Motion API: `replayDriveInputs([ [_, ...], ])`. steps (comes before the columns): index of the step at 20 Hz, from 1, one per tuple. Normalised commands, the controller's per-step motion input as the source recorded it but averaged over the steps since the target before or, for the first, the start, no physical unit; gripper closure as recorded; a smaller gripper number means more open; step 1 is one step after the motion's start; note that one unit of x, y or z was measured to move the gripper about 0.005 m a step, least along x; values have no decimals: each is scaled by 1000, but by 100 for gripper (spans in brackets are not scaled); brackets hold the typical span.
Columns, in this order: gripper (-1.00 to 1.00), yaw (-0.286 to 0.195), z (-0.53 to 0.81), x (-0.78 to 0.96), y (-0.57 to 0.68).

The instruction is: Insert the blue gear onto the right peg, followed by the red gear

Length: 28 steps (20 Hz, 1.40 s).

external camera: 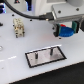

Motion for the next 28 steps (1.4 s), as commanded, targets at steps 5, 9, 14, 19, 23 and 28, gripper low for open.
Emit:
replayDriveInputs([
  [5, 100, 0, 59, 515, -311],
  [9, 100, 0, 0, 485, -400],
  [14, 100, 0, 0, 462, -463],
  [19, 100, 0, -109, 265, -37],
  [23, 100, 0, -84, 329, 256],
  [28, 100, 0, 152, 373, 82],
])
